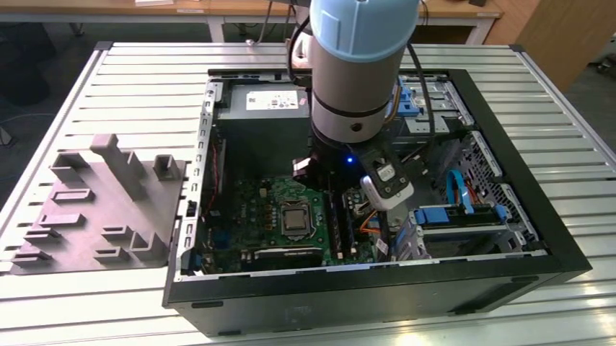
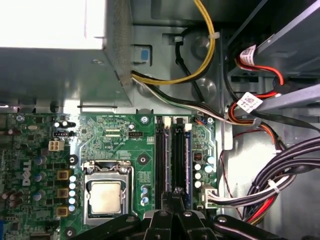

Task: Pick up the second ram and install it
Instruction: 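Insert the second ram into the second slot, then press down the second ram until it locks into place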

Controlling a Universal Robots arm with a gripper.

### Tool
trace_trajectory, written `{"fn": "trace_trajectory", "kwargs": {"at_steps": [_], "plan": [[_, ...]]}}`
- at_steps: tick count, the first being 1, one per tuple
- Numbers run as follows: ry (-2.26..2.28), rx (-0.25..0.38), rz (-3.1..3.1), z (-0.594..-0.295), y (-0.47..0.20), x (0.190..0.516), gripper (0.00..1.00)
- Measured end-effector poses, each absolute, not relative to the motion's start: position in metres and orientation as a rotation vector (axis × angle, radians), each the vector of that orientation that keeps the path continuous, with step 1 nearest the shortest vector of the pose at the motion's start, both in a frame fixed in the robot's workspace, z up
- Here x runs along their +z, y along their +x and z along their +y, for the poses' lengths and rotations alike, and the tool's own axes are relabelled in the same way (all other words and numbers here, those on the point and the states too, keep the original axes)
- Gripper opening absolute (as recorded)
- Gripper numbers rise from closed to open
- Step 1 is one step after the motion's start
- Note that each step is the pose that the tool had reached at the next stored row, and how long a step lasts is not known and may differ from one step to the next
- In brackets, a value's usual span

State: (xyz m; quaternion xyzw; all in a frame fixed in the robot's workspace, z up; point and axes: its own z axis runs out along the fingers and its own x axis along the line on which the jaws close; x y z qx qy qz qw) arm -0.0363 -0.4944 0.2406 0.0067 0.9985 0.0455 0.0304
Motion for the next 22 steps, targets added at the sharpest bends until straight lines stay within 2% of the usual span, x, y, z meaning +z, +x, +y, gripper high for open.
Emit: {"fn": "trace_trajectory", "kwargs": {"at_steps": [14, 22], "plan": [[0.021, 0.140, 3.077, -0.494, -0.035, 0.241, 0.11], [0.021, 0.140, 3.077, -0.483, -0.035, 0.240, 0.11]]}}
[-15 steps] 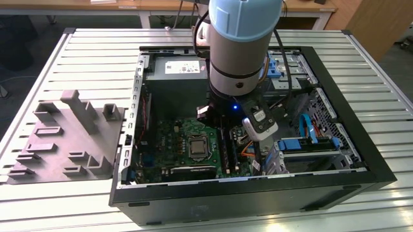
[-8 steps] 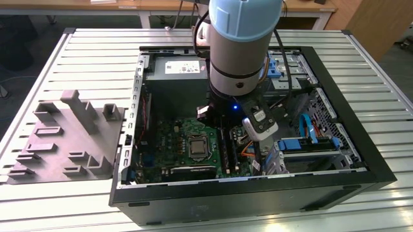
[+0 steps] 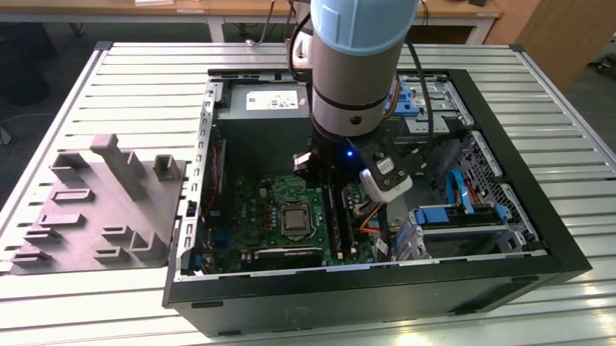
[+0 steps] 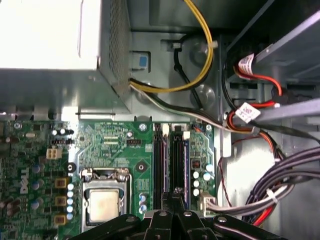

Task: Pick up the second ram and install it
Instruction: 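Press down the second ram until it locks into place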

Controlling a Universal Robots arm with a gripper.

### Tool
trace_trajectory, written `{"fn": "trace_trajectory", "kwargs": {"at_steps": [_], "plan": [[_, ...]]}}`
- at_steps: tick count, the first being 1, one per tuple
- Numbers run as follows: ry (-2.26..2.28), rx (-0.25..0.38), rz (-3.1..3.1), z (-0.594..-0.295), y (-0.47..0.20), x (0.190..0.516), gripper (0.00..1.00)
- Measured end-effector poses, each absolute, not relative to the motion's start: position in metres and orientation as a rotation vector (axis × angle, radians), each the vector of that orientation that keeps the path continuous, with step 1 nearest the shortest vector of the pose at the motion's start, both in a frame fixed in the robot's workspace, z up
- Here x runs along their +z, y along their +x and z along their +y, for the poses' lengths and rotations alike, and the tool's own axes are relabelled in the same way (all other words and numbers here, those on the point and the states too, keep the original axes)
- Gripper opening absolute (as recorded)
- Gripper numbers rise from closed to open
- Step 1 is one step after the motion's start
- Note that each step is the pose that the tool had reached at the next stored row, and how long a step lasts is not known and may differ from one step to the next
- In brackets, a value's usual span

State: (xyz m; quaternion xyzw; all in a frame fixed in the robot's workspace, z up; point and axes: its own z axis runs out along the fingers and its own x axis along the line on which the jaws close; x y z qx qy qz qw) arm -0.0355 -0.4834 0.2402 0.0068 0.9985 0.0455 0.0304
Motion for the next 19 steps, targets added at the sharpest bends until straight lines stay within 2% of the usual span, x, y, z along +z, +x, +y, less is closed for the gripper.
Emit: {"fn": "trace_trajectory", "kwargs": {"at_steps": [8, 19], "plan": [[0.021, 0.140, 3.077, -0.465, -0.035, 0.240, 0.11], [0.022, 0.143, 3.077, -0.458, -0.036, 0.238, 0.11]]}}
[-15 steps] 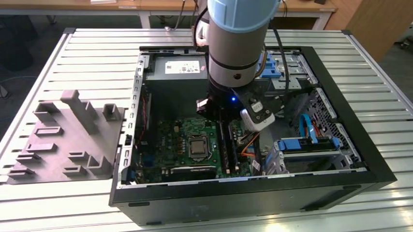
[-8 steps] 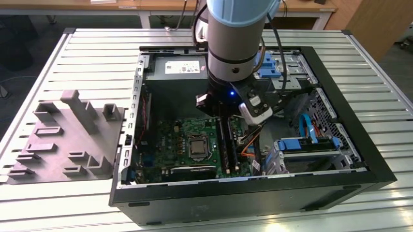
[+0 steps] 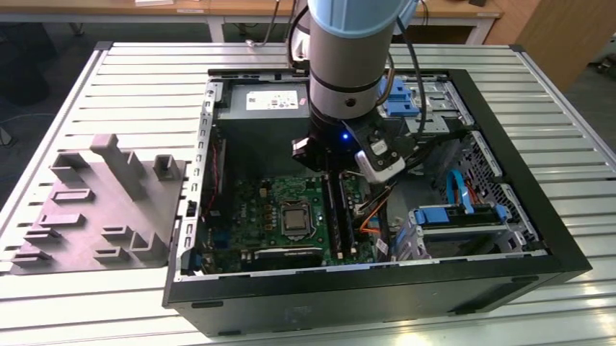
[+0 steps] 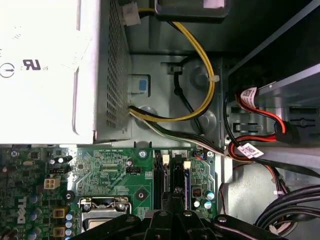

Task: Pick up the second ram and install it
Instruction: 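Press down the second ram until it locks into place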

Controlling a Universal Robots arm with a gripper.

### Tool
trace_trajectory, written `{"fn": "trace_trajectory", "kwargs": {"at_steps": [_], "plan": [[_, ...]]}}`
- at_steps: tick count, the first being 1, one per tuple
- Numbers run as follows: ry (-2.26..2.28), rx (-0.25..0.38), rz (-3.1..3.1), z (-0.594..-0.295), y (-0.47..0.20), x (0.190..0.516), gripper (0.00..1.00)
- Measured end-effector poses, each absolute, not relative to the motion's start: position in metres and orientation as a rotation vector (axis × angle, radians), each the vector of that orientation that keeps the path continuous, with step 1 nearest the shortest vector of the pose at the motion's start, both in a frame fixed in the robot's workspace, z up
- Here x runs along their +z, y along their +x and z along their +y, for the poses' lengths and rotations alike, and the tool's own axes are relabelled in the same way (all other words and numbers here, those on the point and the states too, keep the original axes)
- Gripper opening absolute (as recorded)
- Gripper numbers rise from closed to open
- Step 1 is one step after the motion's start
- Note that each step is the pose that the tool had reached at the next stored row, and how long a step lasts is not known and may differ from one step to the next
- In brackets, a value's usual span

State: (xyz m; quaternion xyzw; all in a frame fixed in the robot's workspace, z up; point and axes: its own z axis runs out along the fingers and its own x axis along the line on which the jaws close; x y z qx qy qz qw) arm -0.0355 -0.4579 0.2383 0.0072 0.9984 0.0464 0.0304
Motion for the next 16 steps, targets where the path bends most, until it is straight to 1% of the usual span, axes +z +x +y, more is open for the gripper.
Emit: {"fn": "trace_trajectory", "kwargs": {"at_steps": [16], "plan": [[0.023, 0.144, 3.077, -0.4531, -0.0365, 0.2318, 0.11]]}}
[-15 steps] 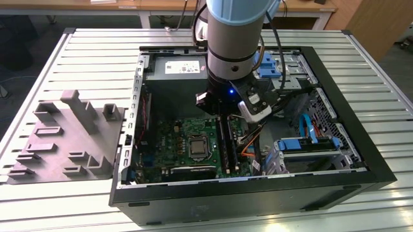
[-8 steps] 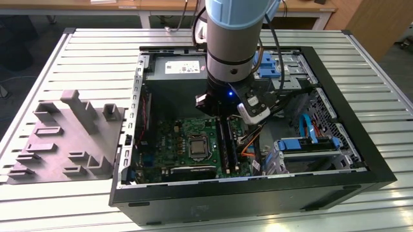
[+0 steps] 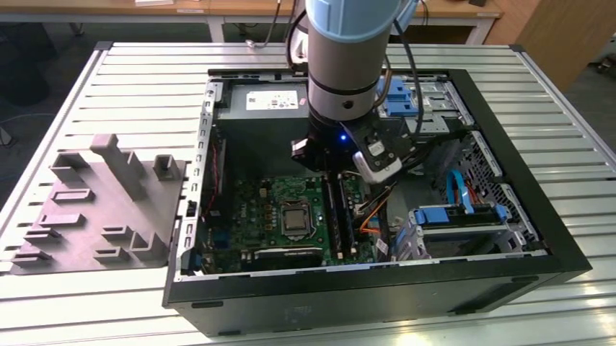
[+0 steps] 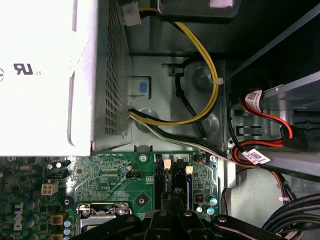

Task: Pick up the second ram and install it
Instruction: 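Press down the second ram until it locks into place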

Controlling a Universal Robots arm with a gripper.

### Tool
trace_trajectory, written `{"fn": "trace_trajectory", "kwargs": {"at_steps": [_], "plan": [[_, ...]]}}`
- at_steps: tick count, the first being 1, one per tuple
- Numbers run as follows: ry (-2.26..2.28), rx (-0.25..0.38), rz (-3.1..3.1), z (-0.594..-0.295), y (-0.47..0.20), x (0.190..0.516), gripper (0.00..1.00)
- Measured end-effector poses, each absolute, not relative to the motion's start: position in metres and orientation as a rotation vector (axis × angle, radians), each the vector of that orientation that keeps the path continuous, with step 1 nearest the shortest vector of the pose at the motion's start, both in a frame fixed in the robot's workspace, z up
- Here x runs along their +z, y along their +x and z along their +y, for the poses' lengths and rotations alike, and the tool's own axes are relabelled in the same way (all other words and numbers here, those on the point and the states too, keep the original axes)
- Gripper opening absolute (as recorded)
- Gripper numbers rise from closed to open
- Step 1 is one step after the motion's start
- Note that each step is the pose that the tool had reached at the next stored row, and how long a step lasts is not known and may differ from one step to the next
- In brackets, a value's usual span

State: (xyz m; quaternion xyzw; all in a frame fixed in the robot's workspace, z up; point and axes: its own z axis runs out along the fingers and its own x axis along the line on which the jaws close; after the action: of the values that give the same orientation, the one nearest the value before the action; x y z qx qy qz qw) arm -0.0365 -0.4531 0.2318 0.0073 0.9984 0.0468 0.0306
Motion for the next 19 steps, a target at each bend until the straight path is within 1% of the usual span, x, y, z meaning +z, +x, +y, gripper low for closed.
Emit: {"fn": "trace_trajectory", "kwargs": {"at_steps": [19], "plan": [[0.023, 0.145, 3.077, -0.4492, -0.0369, 0.2230, 0.11]]}}
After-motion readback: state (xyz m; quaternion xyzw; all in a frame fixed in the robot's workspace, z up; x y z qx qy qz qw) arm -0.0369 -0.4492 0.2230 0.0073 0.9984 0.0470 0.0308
